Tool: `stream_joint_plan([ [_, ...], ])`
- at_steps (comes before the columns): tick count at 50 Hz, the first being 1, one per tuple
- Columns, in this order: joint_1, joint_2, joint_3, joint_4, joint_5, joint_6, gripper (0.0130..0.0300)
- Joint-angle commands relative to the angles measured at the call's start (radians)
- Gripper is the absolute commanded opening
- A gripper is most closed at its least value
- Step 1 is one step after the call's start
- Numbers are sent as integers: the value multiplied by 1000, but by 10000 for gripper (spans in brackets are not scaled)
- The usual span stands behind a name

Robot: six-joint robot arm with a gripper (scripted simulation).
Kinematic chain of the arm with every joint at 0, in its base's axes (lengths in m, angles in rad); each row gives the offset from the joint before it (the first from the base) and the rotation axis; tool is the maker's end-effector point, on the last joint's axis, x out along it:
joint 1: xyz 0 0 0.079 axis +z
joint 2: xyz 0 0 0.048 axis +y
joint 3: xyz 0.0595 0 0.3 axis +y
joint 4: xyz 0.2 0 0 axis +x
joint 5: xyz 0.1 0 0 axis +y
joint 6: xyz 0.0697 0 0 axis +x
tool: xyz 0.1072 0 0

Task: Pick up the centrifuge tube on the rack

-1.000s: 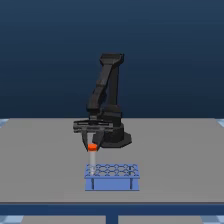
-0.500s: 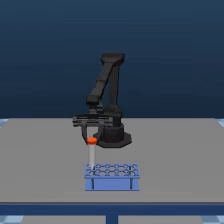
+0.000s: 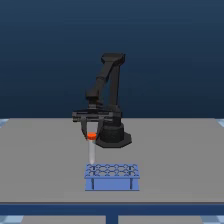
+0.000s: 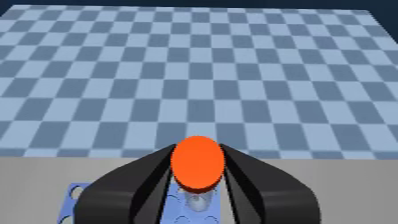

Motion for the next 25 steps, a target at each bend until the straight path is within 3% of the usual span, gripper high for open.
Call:
stream_joint_plan([
  [1, 0, -4, -7, -33, -10, 48, 130],
  [25, 0, -8, -14, -61, -16, 76, 130],
])
